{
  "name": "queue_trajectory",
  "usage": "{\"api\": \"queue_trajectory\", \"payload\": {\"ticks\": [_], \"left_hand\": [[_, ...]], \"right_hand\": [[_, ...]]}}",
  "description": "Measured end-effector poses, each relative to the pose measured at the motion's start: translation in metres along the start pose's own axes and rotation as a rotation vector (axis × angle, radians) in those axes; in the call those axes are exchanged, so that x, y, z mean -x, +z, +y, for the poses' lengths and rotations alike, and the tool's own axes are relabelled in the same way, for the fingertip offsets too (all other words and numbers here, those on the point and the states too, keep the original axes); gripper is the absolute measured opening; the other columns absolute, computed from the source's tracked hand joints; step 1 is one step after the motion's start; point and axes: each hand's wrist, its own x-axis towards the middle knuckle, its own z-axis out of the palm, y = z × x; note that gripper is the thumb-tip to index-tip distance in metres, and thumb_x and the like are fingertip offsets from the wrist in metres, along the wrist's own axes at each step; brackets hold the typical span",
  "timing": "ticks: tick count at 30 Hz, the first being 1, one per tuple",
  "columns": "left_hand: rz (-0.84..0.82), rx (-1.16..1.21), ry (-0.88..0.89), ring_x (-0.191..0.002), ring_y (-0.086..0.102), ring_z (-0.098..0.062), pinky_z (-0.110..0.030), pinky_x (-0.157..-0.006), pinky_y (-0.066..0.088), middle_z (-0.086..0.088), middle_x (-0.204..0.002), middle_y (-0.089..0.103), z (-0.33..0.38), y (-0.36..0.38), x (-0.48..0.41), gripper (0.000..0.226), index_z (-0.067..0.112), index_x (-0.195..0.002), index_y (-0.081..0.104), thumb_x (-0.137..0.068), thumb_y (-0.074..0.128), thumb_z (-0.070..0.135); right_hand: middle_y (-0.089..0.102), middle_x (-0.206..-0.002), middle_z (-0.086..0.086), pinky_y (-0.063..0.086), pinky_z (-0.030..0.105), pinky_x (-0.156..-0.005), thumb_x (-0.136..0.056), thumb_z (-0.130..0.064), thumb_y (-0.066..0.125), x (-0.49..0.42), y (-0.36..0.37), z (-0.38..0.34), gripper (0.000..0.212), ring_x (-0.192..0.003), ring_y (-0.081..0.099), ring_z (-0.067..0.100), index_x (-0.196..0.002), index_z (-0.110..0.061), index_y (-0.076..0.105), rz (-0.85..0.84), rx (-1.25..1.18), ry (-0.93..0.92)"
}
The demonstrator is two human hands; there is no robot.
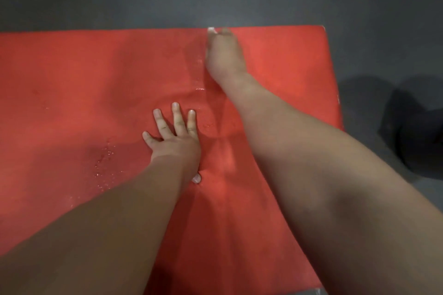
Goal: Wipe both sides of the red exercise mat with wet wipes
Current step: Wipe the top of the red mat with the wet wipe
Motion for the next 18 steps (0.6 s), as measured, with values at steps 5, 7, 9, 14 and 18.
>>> {"api": "queue_trajectory", "payload": {"ticks": [5,7,9,14,18], "left_hand": [[0.0,0.003,0.006,-0.133,-0.04,-0.059,-0.079,-0.111,0.004,-0.017,-0.134,-0.064,-0.001,0.001,-0.001,0.159,0.019,-0.132,-0.049,-0.062,0.091,0.046],[0.005,0.004,0.015,-0.133,-0.04,-0.06,-0.079,-0.111,0.004,-0.018,-0.135,-0.063,-0.002,0.002,0.0,0.158,0.019,-0.133,-0.048,-0.064,0.091,0.045],[0.009,0.001,0.022,-0.133,-0.039,-0.06,-0.079,-0.11,0.004,-0.019,-0.136,-0.062,-0.002,0.001,0.0,0.157,0.018,-0.133,-0.048,-0.065,0.091,0.045],[0.02,-0.01,0.02,-0.135,-0.037,-0.06,-0.078,-0.111,0.006,-0.019,-0.14,-0.059,0.001,0.001,0.001,0.157,0.017,-0.131,-0.048,-0.063,0.091,0.045],[0.024,-0.024,0.003,-0.136,-0.037,-0.058,-0.077,-0.112,0.006,-0.017,-0.142,-0.059,0.001,0.0,0.001,0.158,0.018,-0.131,-0.048,-0.062,0.092,0.046]], "right_hand": [[0.062,-0.114,0.015,0.034,0.033,-0.085,-0.104,-0.019,0.035,-0.011,-0.005,0.018,0.035,-0.107,0.057,0.032,-0.122,-0.01,0.064,-0.068,0.146,-0.2],[0.063,-0.109,0.018,0.034,0.037,-0.088,-0.105,-0.022,0.034,-0.022,-0.014,0.052,0.037,-0.105,0.057,0.035,-0.116,-0.011,0.068,-0.012,0.258,-0.128],[0.063,-0.11,0.021,0.038,0.037,-0.09,-0.105,-0.022,0.035,-0.028,-0.023,0.082,0.038,-0.105,0.059,0.038,-0.112,-0.009,0.07,0.086,0.32,0.037],[0.069,-0.114,0.014,0.044,0.033,-0.093,-0.093,-0.003,0.045,-0.023,-0.014,0.026,0.03,-0.11,0.062,0.03,-0.109,-0.006,0.07,0.019,0.126,0.132],[0.068,-0.115,0.012,0.043,0.029,-0.093,-0.092,-0.003,0.046,-0.016,0.006,-0.036,0.03,-0.11,0.062,0.027,-0.11,-0.007,0.07,-0.047,-0.003,-0.055]]}}
